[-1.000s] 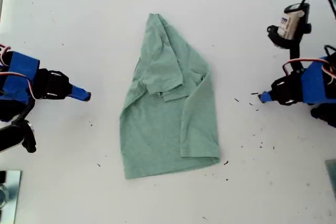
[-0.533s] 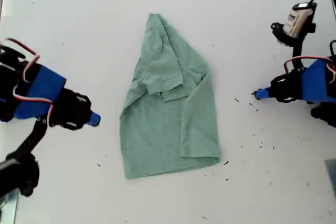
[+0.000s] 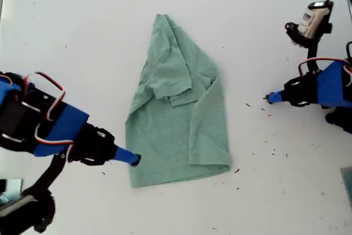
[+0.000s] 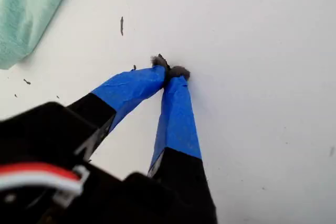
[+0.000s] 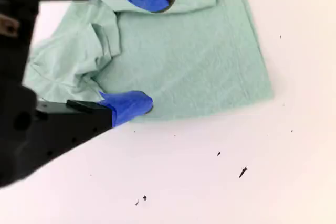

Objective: Fold t shirt

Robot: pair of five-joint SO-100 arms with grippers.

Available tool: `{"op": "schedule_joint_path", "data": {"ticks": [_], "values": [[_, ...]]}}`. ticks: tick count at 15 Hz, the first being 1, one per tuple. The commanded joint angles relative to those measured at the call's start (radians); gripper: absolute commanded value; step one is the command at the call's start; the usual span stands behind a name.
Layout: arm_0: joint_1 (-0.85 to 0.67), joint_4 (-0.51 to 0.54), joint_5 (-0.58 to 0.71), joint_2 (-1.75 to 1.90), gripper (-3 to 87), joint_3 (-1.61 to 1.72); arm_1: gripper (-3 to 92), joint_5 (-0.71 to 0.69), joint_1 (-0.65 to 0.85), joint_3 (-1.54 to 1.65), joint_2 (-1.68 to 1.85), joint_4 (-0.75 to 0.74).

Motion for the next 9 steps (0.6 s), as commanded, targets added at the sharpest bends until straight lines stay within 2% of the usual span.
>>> {"op": "schedule_joint_path", "data": {"ticks": [1,3,5,6,8,9], "values": [[0.017,-0.196,-0.051,-0.002,26.1,0.156,2.4,-0.017,0.009,0.023,0.018,0.012],[0.020,-0.325,-0.081,-0.043,25.6,0.276,2.4,-0.018,0.005,0.025,0.029,0.017],[0.034,-0.436,-0.083,-0.121,21.1,0.288,2.4,-0.020,0.003,0.026,0.034,0.020],[0.035,-0.488,-0.077,-0.169,17.8,0.285,2.4,-0.020,0.003,0.026,0.037,0.021],[0.038,-0.552,-0.077,-0.207,0.2,0.282,2.4,-0.018,-0.002,0.028,0.048,0.029],[0.038,-0.577,-0.060,-0.207,-0.2,0.281,2.4,-0.018,-0.003,0.028,0.054,0.032]]}}
